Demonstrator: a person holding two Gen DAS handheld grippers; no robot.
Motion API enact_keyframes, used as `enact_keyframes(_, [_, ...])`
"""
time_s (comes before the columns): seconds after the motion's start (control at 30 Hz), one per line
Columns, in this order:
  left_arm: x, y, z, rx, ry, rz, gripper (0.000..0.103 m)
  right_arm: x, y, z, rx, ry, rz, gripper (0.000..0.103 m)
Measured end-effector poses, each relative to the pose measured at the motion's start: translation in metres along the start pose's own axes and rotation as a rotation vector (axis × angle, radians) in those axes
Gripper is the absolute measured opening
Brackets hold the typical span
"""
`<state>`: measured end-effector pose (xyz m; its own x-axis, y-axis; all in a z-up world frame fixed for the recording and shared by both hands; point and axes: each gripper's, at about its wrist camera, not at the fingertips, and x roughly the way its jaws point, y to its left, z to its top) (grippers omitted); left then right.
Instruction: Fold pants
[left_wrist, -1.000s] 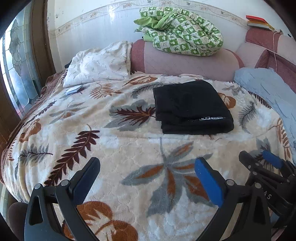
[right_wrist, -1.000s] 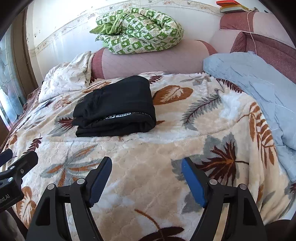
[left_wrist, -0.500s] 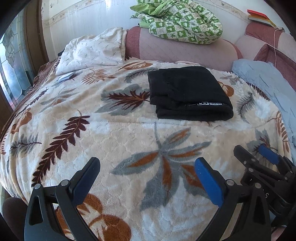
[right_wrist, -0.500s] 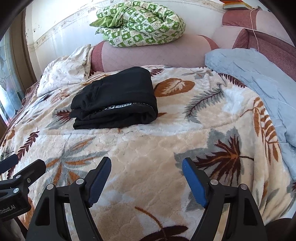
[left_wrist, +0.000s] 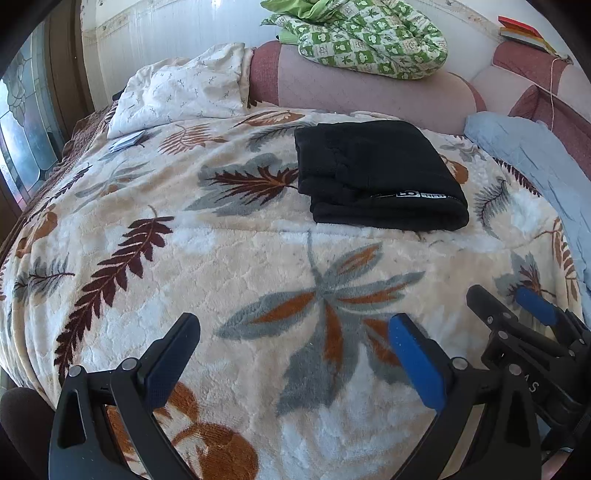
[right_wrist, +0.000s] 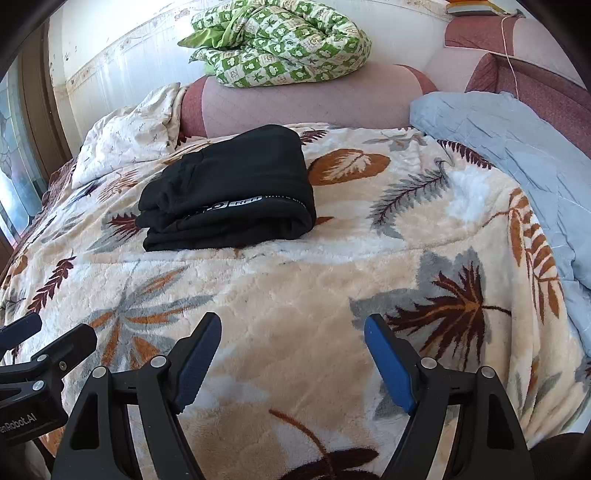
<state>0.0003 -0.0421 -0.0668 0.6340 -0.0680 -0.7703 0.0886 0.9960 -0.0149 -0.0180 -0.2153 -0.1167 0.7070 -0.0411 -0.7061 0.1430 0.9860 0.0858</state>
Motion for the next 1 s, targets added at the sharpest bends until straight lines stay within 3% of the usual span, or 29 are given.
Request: enact_keyframes(1.0, [0.013,-0.001,-0.004,-0.005,0.065,-0.034,0.102,0.011,0.000,-0.004,-0.011,0.032,-0.008,0.086])
